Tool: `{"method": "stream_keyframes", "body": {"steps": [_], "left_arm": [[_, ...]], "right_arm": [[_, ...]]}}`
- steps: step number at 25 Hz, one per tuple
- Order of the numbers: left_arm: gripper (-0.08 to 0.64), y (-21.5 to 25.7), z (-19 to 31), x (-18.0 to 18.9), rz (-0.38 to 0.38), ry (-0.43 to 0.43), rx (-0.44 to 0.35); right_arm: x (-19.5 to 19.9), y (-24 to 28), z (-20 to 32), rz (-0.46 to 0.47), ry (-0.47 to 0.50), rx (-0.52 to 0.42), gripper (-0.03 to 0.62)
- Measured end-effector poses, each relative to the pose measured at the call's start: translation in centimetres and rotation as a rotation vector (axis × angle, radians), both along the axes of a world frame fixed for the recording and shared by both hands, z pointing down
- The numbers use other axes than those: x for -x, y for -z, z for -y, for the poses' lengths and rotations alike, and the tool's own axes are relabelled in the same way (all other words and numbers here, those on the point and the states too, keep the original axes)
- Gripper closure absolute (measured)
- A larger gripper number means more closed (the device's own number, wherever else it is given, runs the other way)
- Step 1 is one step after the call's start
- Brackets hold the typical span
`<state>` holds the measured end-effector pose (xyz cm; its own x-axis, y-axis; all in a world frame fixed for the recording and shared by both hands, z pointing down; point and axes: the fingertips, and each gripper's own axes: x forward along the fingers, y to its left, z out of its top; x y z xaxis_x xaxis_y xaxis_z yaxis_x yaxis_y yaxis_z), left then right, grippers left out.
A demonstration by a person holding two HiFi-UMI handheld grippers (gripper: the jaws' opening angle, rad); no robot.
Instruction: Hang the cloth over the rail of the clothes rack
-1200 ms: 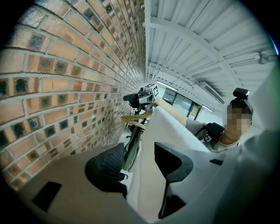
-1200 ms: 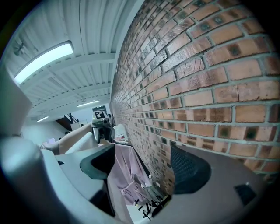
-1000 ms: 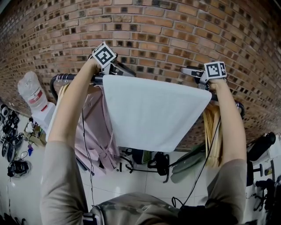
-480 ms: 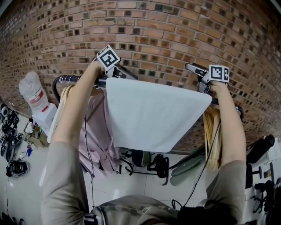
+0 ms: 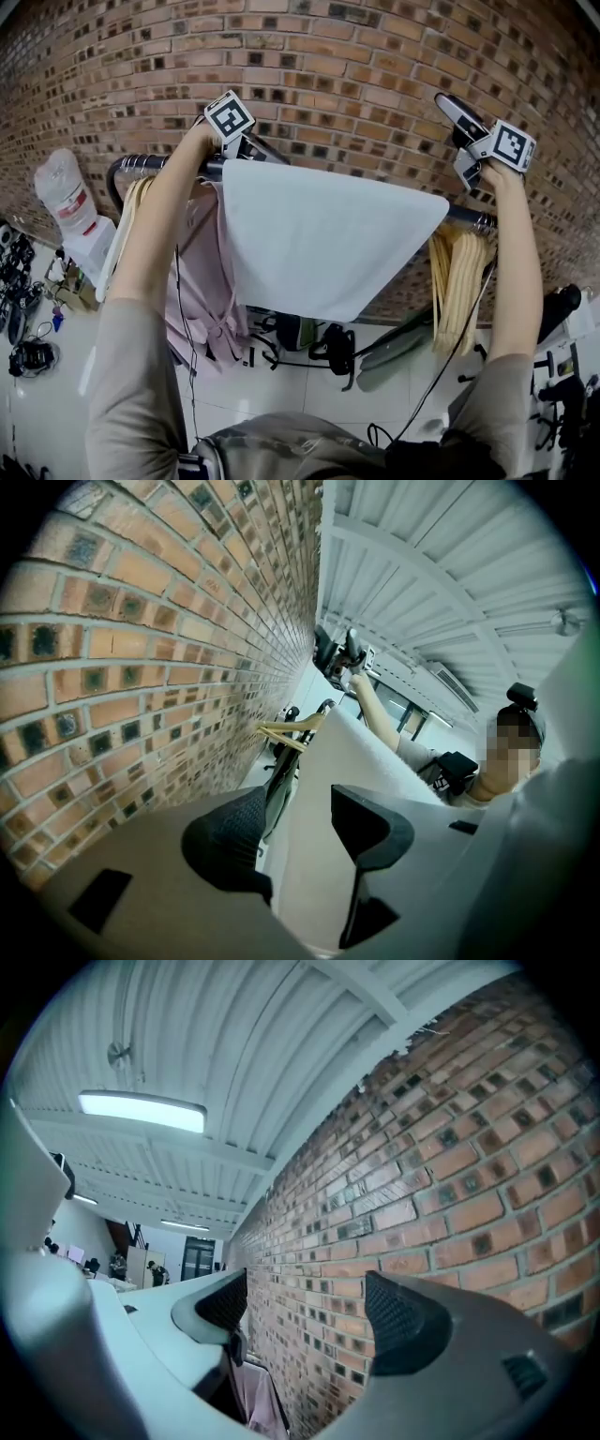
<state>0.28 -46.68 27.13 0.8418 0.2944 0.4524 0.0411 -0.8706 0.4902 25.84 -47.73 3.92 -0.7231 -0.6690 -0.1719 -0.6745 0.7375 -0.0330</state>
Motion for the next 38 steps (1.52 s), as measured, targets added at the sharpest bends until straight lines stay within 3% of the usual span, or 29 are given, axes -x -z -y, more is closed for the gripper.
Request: {"method": "stream_keyframes", "body": {"steps": [6, 11, 15, 19, 25, 33, 38], "left_arm": [[0.351, 0.0, 0.0, -0.1, 0.0, 0.0, 0.018], [0.33, 0.2, 0.0, 0.0, -0.002, -0.006, 0.007], [0.33, 0.0, 0.0, -0.1, -0.001, -0.005, -0.001], [0.33, 0.1, -0.1, 0.0, -0.002, -0.005, 0.01], [0.33, 0.1, 0.3, 0.2, -0.007, -0.005, -0.034], [0.33, 0.4, 0.6, 0.0, -0.01, -0.001, -0.051], [0.33, 0.5, 0.3, -0.2, -0.018, -0.015, -0.056]], "right_arm": [[3.1, 0.0, -9.8, 0.03, 0.105, -0.039, 0.195], [6.7, -8.0, -16.1, -0.117, 0.15, -0.014, 0.195], [7.4, -14.6, -18.8, -0.132, 0.176, 0.066, 0.195], [7.2, -19.2, -19.4, -0.128, 0.131, 0.108, 0.196], [5.6, -23.7, -18.8, -0.059, 0.049, 0.153, 0.196], [1.4, -27.0, -17.6, -0.029, -0.094, 0.096, 0.196], [-0.1, -29.6, -15.7, -0.062, -0.159, 0.125, 0.198]]}}
